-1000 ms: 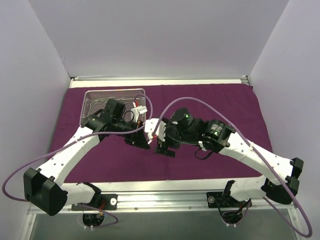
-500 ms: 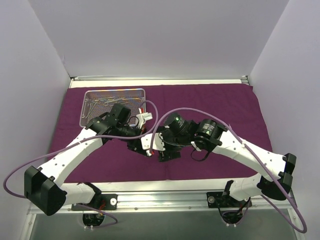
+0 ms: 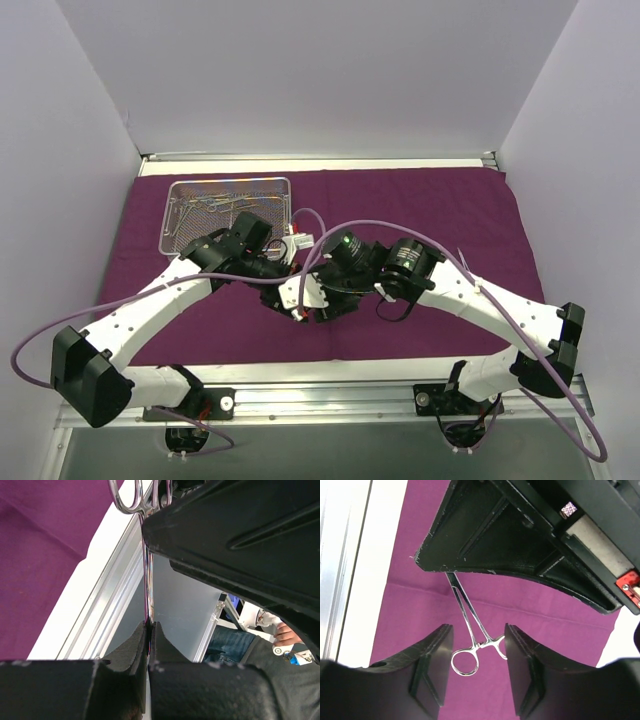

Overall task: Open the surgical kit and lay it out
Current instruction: Place the medical item in the surgical kit.

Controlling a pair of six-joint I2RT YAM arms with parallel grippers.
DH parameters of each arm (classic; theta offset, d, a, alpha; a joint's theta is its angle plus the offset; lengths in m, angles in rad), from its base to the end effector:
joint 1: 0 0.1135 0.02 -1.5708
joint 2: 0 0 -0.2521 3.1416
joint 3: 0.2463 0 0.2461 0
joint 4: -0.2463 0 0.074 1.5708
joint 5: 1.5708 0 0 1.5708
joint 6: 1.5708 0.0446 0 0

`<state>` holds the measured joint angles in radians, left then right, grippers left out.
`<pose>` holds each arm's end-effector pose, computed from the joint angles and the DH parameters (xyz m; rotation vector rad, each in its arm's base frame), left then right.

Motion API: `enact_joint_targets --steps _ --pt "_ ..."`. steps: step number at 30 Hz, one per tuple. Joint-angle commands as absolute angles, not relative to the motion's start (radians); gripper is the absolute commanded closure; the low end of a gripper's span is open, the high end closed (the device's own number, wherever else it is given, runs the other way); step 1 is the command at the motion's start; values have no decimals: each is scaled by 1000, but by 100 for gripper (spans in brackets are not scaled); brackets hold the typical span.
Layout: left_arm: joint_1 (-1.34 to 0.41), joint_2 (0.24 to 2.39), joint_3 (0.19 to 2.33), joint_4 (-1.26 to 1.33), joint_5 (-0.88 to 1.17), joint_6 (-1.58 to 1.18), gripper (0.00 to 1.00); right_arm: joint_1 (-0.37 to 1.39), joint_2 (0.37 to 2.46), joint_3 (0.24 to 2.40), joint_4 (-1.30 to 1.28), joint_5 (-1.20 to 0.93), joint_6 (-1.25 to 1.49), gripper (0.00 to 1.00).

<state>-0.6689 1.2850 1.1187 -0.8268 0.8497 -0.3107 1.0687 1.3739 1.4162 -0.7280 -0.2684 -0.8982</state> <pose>0.1759 -0.1818 0.2884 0.8291 2.5642 -1.4396 0.1326 0.2662 0.3567 -1.9547 1.1282 0.3939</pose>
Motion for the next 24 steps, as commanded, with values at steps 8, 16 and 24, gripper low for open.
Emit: enact_joint_targets --steps 8,16,24 --pt "-681 1287 1174 -805 899 -293 98 1078 1344 1353 -753 -287 -896 58" --pt "-681 1266 1172 -799 917 -288 98 1078 1345 1325 -709 -265 -888 62" --pt "-681 1266 1172 -818 919 -281 98 1077 1354 1322 -701 -195 -876 89"
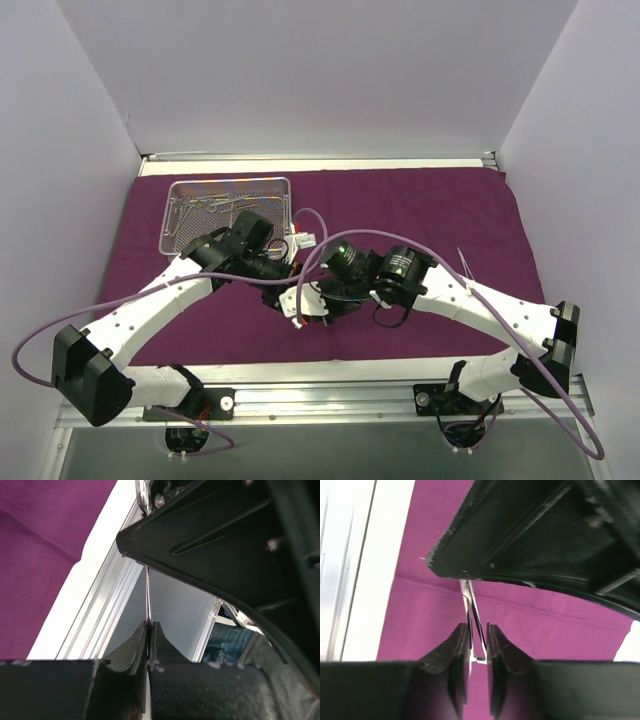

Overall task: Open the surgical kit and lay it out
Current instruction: Place the medical item in the surgical kit.

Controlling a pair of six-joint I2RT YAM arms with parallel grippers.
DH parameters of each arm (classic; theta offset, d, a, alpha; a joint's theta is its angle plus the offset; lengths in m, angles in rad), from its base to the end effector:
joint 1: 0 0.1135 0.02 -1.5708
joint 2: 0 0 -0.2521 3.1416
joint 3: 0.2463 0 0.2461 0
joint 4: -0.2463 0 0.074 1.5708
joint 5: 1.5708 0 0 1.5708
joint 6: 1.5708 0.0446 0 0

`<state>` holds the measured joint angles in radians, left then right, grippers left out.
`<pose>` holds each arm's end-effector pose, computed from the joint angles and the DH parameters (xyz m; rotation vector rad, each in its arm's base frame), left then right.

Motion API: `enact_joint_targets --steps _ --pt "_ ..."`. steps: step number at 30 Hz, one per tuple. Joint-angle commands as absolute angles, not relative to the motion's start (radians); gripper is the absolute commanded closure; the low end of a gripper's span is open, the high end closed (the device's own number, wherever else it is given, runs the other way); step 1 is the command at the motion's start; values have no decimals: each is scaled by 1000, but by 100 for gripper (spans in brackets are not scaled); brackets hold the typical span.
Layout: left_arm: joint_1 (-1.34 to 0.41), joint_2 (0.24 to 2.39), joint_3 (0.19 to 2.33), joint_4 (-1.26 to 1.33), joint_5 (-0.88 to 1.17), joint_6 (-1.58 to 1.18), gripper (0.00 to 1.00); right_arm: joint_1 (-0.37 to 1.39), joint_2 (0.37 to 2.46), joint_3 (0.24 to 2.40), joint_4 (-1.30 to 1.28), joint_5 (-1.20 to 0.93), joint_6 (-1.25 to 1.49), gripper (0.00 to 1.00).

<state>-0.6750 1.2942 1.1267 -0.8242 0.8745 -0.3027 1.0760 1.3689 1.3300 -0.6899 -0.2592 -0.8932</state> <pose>0.1759 -0.1846 0.2895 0.8576 2.5492 -1.4720 0.1313 0.2674 0.3332 -1.9878 1.1591 0.3920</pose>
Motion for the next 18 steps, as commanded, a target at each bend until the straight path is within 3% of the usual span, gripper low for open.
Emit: enact_joint_targets --steps 1,3,4,5,10,12,13,18 --pt "-681 1264 1172 -818 919 -284 98 1074 1359 1324 -706 -190 -873 99" --pt "-680 1253 1163 -799 916 -290 92 1068 1362 1325 -713 -190 -855 100" --pt "-680 1249 1158 -793 911 -299 73 1057 1362 1322 -712 -192 -844 100" --pt "-677 1246 1157 -790 905 -302 62 1051 1361 1321 -712 -198 -836 100" --pt "-649 1258 1169 -790 896 -285 42 1000 1332 1298 -693 -233 -786 100" --pt "-615 1270 1178 -817 874 -270 27 970 1307 1282 -690 -253 -773 100" --pt "-595 1272 1181 -825 867 -253 4 959 1299 1273 -690 -261 -769 100" --pt "-364 1211 1180 -830 798 -259 6 847 1232 1181 -667 -281 -707 100"
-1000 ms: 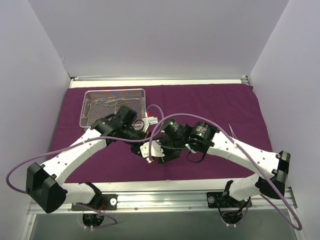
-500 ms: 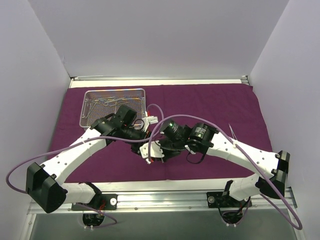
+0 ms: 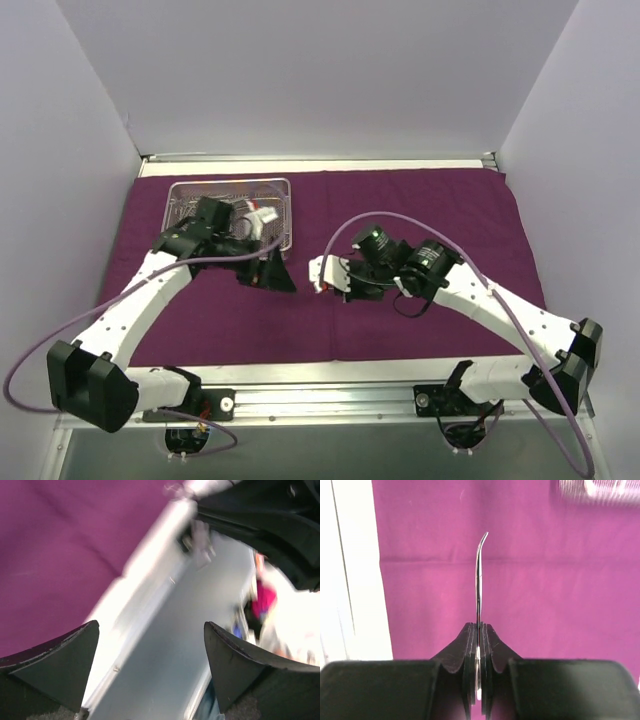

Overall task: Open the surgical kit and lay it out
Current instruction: Place the medical item in the surgical kit.

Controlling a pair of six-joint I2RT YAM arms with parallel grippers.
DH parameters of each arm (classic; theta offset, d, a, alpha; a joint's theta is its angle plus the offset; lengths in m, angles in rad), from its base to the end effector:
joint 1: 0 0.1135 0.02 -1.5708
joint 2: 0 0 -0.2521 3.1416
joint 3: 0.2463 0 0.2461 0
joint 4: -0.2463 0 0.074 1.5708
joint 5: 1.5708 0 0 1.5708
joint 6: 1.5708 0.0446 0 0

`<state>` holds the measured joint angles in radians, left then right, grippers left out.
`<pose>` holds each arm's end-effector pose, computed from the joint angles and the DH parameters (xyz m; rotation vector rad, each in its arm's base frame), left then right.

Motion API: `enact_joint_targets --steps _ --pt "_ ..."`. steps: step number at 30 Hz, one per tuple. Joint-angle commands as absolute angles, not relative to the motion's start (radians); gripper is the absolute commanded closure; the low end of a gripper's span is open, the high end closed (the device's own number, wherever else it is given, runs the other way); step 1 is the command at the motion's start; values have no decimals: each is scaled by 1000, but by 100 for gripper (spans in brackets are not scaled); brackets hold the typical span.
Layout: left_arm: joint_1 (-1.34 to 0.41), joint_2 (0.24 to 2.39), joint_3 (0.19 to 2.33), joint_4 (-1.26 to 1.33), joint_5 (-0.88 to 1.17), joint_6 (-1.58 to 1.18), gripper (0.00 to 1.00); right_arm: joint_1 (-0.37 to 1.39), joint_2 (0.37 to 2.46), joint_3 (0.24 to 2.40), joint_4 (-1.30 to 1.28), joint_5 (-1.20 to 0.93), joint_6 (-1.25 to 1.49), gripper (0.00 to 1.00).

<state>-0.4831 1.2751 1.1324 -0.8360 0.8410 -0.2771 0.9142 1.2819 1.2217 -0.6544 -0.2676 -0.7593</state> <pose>0.2052 -0.1452 0.2940 0.6147 2.5277 -1.3620 0.1606 0.2277 0.3240 -1.7867 1.4234 0.3865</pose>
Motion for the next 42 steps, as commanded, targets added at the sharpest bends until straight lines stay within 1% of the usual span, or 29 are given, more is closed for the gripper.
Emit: enact_joint_targets --steps 1,2,3,6,9,13,17,21,24,26,29,36,42 --pt "-286 1195 1175 -821 778 -284 6 809 1224 1167 -658 -314 -693 100" --pt "-256 1181 1172 -815 766 -294 6 772 1218 1155 -641 -333 -680 100" --pt "-235 1172 1175 -813 740 -301 6 685 1210 1126 -631 -354 -660 100" --pt "-219 1187 1181 -812 681 -307 6 527 1224 1076 -611 -426 -632 100" --pt "-198 1192 1169 -790 664 -333 6 479 1247 1020 -597 -431 -621 100" --pt "-178 1218 1180 -790 656 -336 6 310 1269 986 -578 -448 -644 100" --pt "-175 1268 1189 -769 699 -341 6 235 1362 1020 -600 -463 -680 100" --pt "-152 1307 1186 -739 745 -347 6 57 1455 1052 -568 -651 -654 100" --pt "-135 1339 1175 -710 788 -342 6 -26 1541 1107 -584 -687 -670 100" --pt "-112 1361 1169 -703 819 -339 6 -124 1581 1152 -597 -776 -689 100" --pt "-89 1374 1158 -680 844 -339 6 -213 1617 1190 -643 -851 -742 100" --pt "-89 1407 1178 -675 856 -336 6 -239 1661 1137 -785 -816 -889 100" --pt "-84 1408 1144 -684 864 -331 6 -270 1690 1135 -819 -789 -920 100"
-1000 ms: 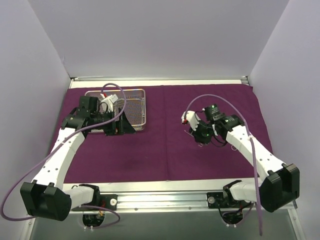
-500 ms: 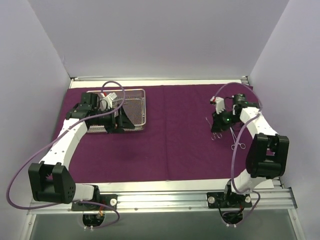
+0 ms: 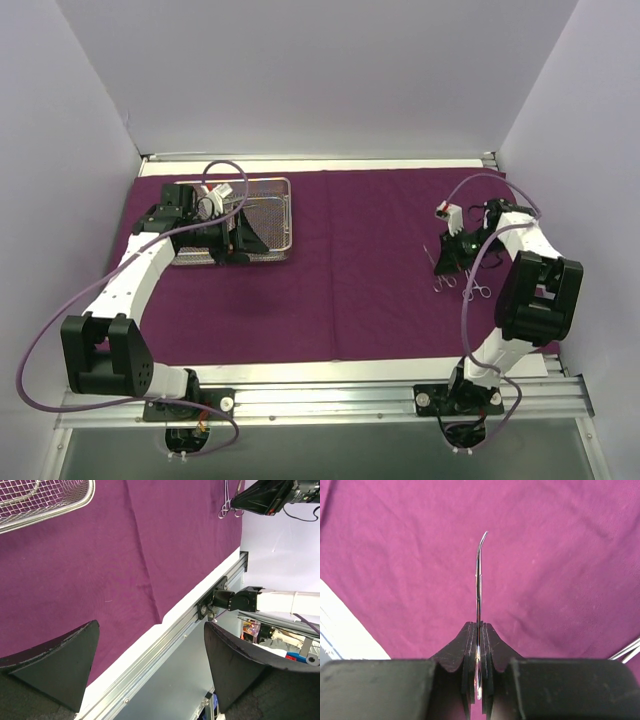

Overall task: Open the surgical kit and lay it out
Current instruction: Place the medical item in the surgical kit.

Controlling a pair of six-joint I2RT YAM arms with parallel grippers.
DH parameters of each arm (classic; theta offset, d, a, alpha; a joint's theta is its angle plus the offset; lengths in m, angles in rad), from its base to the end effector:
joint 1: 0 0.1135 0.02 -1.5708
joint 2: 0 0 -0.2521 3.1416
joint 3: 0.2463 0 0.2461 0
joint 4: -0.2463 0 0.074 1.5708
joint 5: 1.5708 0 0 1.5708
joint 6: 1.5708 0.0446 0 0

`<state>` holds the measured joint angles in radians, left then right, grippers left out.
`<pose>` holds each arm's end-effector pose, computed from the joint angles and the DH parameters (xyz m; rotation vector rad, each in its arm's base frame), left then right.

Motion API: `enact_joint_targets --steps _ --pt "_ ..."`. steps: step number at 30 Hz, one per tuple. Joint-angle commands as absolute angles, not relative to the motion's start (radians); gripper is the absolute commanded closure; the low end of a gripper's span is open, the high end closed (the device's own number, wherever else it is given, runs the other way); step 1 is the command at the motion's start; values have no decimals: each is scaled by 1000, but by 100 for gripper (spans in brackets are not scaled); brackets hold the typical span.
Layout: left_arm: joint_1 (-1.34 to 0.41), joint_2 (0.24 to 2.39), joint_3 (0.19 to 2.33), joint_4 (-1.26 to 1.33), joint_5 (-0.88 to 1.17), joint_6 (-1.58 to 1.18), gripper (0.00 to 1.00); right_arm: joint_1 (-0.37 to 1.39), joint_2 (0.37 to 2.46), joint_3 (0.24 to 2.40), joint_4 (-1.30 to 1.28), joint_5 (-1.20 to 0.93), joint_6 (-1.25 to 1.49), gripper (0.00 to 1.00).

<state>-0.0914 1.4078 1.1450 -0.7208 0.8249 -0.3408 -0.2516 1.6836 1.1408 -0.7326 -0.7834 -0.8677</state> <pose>0.2788 -0.0584 0.2714 0.0171 2.5041 -1.2219 0.3124 -0.0478 0.1911 -0.8711 2.2497 0.6526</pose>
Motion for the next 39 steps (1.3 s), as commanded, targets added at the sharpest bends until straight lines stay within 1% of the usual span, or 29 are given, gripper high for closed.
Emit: enact_joint_targets --steps 1,17,26,37,39 --pt "-81 1407 1143 -684 864 -331 6 -273 1695 1135 -819 -785 -920 100" --pt "-41 1404 1120 -681 867 -339 6 -288 1801 1141 -781 -765 -905 100" --pt "-26 1417 1124 -689 871 -334 6 -339 1801 1126 -764 -730 -885 100" --pt "-17 1440 1126 -669 887 -347 6 -339 1827 1129 -747 -729 -873 100" --pt "-15 1440 1124 -670 885 -347 6 -341 1830 1131 -746 -726 -870 98"
